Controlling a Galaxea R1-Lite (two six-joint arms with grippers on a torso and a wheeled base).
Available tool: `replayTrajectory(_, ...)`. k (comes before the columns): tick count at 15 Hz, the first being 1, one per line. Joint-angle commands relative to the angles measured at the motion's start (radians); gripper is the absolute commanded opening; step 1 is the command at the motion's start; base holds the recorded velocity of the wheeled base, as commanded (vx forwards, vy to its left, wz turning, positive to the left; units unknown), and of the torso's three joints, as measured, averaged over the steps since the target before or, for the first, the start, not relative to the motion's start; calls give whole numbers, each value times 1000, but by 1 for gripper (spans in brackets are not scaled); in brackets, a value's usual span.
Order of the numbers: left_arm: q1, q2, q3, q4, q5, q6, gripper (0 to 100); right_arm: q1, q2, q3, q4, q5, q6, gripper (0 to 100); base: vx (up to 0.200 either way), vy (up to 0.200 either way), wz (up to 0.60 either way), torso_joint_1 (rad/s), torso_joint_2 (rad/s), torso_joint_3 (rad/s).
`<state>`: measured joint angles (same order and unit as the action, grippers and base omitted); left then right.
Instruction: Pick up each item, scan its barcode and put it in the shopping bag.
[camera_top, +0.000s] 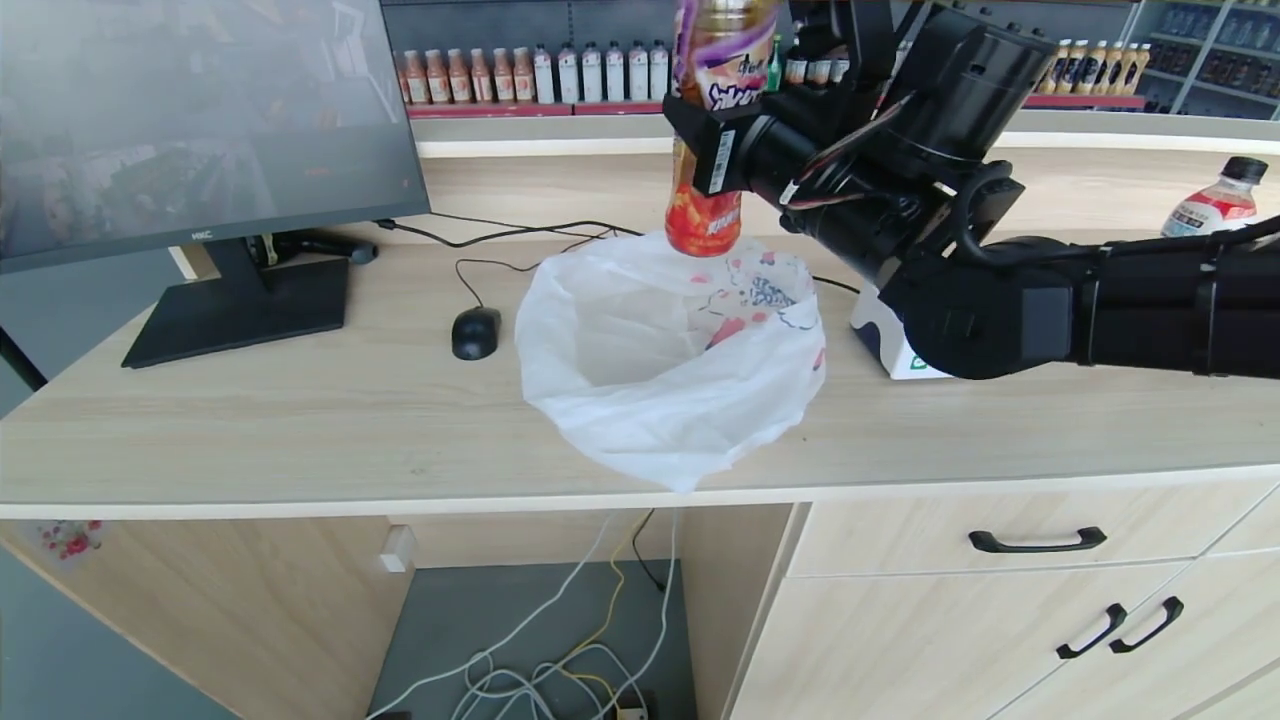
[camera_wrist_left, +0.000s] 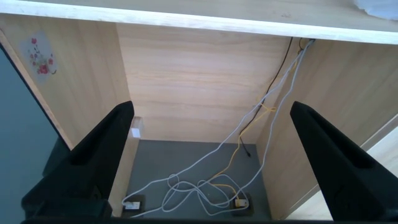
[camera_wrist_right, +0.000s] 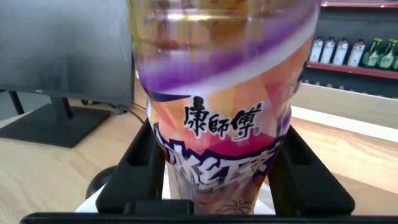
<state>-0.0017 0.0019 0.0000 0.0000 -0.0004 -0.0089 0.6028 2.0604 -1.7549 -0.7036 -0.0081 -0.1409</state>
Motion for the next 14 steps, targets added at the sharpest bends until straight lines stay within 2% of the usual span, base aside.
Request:
replayTrajectory(1,0,0,0,0,0,0,100,14,121,-149,70,-1,6,0,0,0,0,0,0,0)
replayTrajectory(3,0,0,0,0,0,0,100,23,170,-195,76,-1,10,0,0,0,0,0,0,0)
replayTrajectory(9,-1,0,0,0,0,0,100,17,219,-186,76,-3,46,0,0,0,0,0,0,0)
replayTrajectory(11,-1,0,0,0,0,0,100,18,225,-187,73,-56,78,0,0,0,0,0,0,0)
replayTrajectory(14,0,0,0,0,0,0,100,18,227,-176,72,-73,115,0,0,0,0,0,0,0)
